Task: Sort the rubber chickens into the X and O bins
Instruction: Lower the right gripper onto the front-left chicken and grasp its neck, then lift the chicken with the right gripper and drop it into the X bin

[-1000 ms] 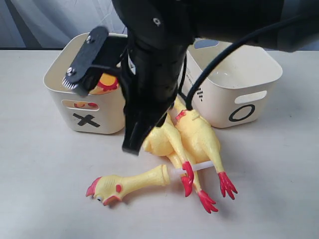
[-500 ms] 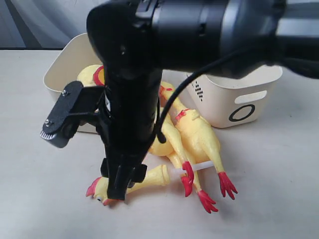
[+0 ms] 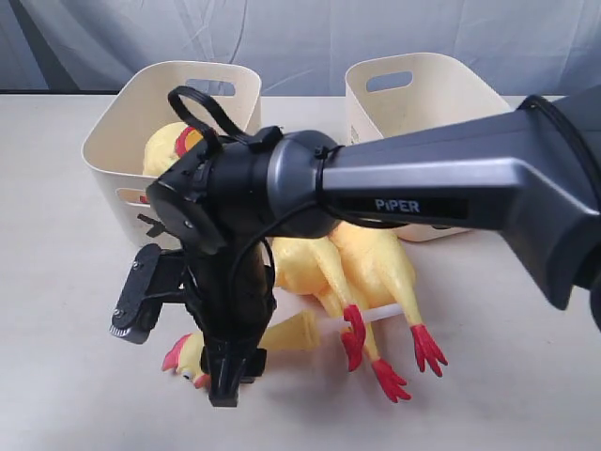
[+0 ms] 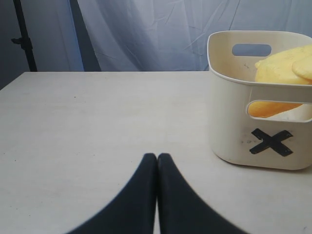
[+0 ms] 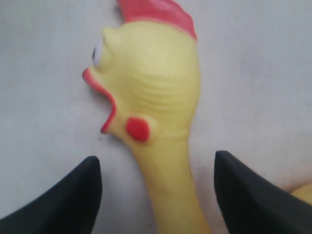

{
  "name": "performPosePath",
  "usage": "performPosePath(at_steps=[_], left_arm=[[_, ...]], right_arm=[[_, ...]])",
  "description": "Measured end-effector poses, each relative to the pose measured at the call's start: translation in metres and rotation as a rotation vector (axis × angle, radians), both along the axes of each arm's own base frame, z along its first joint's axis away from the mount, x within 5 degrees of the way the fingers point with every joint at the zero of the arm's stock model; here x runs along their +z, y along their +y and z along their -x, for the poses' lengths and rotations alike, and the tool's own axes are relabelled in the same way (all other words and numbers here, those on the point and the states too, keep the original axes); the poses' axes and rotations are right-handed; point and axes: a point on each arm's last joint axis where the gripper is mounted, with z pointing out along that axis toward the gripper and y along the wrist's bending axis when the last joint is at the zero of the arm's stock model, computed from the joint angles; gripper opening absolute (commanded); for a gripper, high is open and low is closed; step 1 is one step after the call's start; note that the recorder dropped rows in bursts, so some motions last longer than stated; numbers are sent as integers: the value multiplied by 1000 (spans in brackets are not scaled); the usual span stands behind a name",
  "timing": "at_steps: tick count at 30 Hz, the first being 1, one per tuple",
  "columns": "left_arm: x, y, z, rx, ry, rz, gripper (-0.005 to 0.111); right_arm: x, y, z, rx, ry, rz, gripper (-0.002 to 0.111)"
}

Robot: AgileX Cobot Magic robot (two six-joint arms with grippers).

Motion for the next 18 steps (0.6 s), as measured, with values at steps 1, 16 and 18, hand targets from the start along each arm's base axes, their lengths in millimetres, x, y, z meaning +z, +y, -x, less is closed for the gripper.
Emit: performPosePath(at_steps=[1,16,18], left_arm=[[0,0,0,0,0,0,0],[0,0,0,0,0,0,0],[0,0,0,0,0,0,0]], right_arm=[[-5,1,0,0,4,6,57],[105,38,0,-70,-3,-441,1],[167,46,2,-57,-66,-697,1]])
